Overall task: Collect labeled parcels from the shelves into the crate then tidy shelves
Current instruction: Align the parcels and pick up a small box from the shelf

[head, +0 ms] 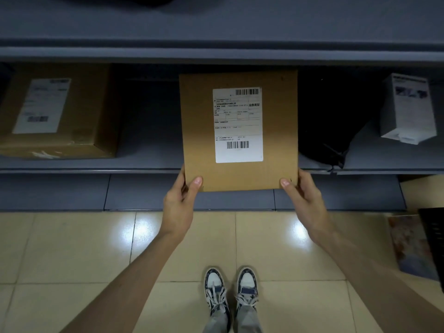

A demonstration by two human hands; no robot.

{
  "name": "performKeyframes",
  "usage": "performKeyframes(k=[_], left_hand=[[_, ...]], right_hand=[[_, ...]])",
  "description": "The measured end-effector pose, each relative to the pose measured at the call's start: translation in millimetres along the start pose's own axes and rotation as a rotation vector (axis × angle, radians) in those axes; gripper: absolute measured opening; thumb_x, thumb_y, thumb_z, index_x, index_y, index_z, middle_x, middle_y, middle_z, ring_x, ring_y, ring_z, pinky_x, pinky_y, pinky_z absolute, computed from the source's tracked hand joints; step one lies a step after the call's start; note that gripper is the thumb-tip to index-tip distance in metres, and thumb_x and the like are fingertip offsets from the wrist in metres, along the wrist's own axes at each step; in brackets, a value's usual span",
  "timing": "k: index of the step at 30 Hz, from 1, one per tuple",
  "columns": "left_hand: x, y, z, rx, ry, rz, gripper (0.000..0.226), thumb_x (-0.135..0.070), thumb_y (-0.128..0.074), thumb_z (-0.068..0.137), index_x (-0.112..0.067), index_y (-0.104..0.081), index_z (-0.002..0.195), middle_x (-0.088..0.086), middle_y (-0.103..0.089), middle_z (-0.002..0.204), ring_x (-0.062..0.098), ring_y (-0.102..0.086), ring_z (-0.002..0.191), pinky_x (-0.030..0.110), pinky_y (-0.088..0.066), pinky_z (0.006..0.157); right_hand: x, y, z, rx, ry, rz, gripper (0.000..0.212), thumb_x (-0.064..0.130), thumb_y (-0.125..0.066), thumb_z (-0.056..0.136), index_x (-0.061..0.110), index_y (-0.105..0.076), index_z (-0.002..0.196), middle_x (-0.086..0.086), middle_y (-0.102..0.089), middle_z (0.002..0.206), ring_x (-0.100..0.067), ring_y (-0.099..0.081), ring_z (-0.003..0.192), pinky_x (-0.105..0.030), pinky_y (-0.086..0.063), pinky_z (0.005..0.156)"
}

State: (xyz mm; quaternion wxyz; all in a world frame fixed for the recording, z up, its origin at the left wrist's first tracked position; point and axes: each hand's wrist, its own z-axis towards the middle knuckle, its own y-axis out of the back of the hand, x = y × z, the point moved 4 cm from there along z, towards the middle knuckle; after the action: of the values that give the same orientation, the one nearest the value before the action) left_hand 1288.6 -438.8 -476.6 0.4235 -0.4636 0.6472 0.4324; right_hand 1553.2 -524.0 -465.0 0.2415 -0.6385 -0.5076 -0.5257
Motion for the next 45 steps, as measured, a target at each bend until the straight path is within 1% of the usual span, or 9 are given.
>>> performKeyframes(k=[5,20,24,28,31,33,36,41,45], left_hand=[[2.0,0.4,-1.3,0.002,0.005,0.009,0.045,-0.025,-0.053,0.104,-0.018,-0.048,0.148,-0.015,-0.069,0.124,-0.003,-0.061,0.118,0.011,-0.043,0.102],[2.5,1.6,-2.8,0.019,0.023,0.043,0.048,-0.03,-0.053,0.103,-0.022,-0.046,0.149,-0.016,-0.068,0.127,-0.004,-0.06,0.119,0.011,-0.043,0.103],[-5.2,0.5,0.7,0.02,0.047,0.058,0.042,-0.035,-0.053,0.103,-0.022,-0.052,0.143,-0.015,-0.069,0.123,-0.006,-0.061,0.115,0.009,-0.043,0.1],[-15.3,3.5,15.5,-0.047,0.054,0.119,0.033,-0.037,-0.052,0.103,-0.017,-0.064,0.127,-0.016,-0.07,0.103,-0.016,-0.06,0.093,0.0,-0.041,0.083],[-20.2,13.2,33.6,-0.108,0.072,0.168,0.034,-0.042,-0.052,0.102,-0.018,-0.067,0.121,-0.014,-0.069,0.1,-0.008,-0.061,0.093,0.013,-0.043,0.086],[-22.3,20.9,47.9,-0.132,0.087,0.186,0.033,-0.043,-0.053,0.102,-0.017,-0.068,0.114,-0.009,-0.069,0.096,0.007,-0.062,0.094,0.023,-0.044,0.084],[-28.7,33.2,70.9,-0.154,0.107,0.24,0.032,-0.044,-0.051,0.102,-0.017,-0.065,0.107,-0.003,-0.067,0.091,0.016,-0.062,0.088,0.027,-0.044,0.076],[-37.2,47.1,94.9,-0.184,0.128,0.271,0.026,-0.04,-0.05,0.103,-0.015,-0.058,0.103,-0.007,-0.056,0.08,0.006,-0.051,0.071,0.015,-0.038,0.057],[-41.1,56.1,105.7,-0.205,0.125,0.193,0.018,-0.039,-0.051,0.103,-0.023,-0.055,0.109,-0.006,-0.058,0.089,0.013,-0.055,0.083,0.027,-0.044,0.077]], right_hand=[[-2.1,-0.7,-1.1,0.009,-0.01,0.001,0.028,0.02,-0.057,0.099,0.021,-0.052,0.126,0.008,-0.065,0.105,0.002,-0.06,0.101,-0.011,-0.045,0.089],[-8.1,0.5,-3.2,0.016,-0.051,0.003,0.033,0.024,-0.059,0.098,0.018,-0.052,0.129,0.007,-0.065,0.116,-0.002,-0.06,0.11,-0.015,-0.045,0.091],[0.8,0.2,1.7,-0.021,-0.063,0.023,0.027,0.023,-0.06,0.097,0.017,-0.055,0.123,0.008,-0.065,0.104,0.004,-0.06,0.096,-0.007,-0.045,0.083],[14.2,-5.6,15.5,-0.049,-0.068,0.019,0.013,0.023,-0.059,0.097,0.013,-0.056,0.105,0.01,-0.056,0.081,0.016,-0.052,0.065,0.0,-0.038,0.066],[25.3,-17.5,28.1,-0.042,-0.061,-0.012,0.015,0.028,-0.058,0.098,0.014,-0.053,0.094,0.009,-0.05,0.074,0.01,-0.049,0.06,-0.004,-0.036,0.061],[31.5,-27.3,39.4,-0.052,-0.071,-0.021,0.019,0.031,-0.057,0.098,0.012,-0.056,0.103,0.006,-0.055,0.083,0.004,-0.051,0.069,-0.009,-0.04,0.066],[43.0,-44.2,55.8,-0.062,-0.085,-0.024,0.029,0.033,-0.056,0.099,0.013,-0.054,0.12,0.005,-0.058,0.096,0.002,-0.052,0.079,-0.005,-0.039,0.064],[52.4,-66.5,70.7,-0.042,-0.125,0.018,0.035,0.034,-0.055,0.1,0.016,-0.048,0.129,0.012,-0.054,0.096,-0.001,-0.051,0.083,-0.021,-0.037,0.08],[60.8,-81.6,83.8,-0.014,-0.154,0.059,0.036,0.033,-0.055,0.099,0.015,-0.048,0.129,0.009,-0.054,0.101,-0.007,-0.052,0.089,-0.024,-0.037,0.084]])
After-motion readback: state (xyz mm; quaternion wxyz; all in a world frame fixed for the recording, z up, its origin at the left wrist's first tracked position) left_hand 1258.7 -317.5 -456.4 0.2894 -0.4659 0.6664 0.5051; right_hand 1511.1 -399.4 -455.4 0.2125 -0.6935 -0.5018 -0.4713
